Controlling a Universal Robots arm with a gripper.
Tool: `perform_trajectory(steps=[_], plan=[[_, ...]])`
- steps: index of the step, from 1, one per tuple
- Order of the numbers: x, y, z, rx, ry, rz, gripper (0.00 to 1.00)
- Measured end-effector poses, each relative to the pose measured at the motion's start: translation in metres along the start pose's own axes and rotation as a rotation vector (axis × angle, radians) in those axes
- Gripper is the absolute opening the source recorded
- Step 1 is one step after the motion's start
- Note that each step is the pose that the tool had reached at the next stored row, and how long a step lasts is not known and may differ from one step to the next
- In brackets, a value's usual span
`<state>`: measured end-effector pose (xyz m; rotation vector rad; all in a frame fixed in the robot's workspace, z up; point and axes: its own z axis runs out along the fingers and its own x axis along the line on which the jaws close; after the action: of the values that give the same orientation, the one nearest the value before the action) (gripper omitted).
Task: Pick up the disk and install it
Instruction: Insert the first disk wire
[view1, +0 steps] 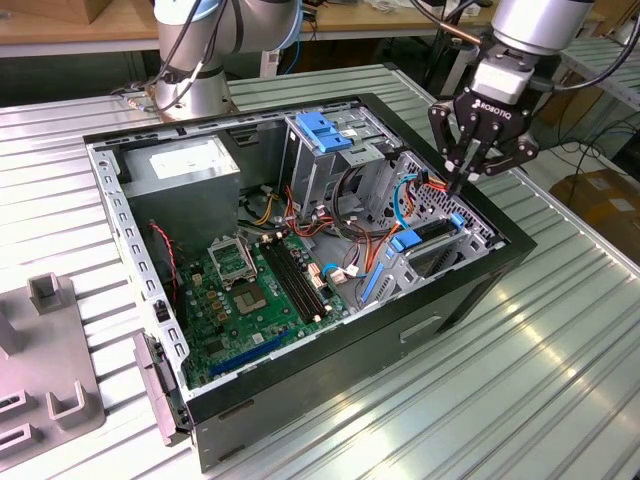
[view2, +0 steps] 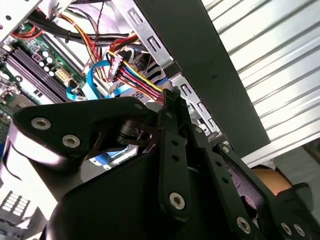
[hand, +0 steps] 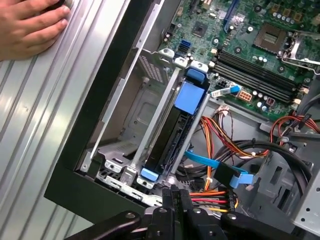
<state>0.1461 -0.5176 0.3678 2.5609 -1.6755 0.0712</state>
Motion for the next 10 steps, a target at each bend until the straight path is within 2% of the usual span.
perform_trajectory(steps=[2, 5, 10], plan=[[0.0000, 0.0000, 0.0002, -0.0023, -0.0011, 0.028, 0.16], [-0.0001, 0.0000, 0.0006, -0.0079, -0.0040, 0.095, 0.16], [-0.0001, -0.0001, 0.0011, -0.0144, -0.0073, 0.173, 0.16]])
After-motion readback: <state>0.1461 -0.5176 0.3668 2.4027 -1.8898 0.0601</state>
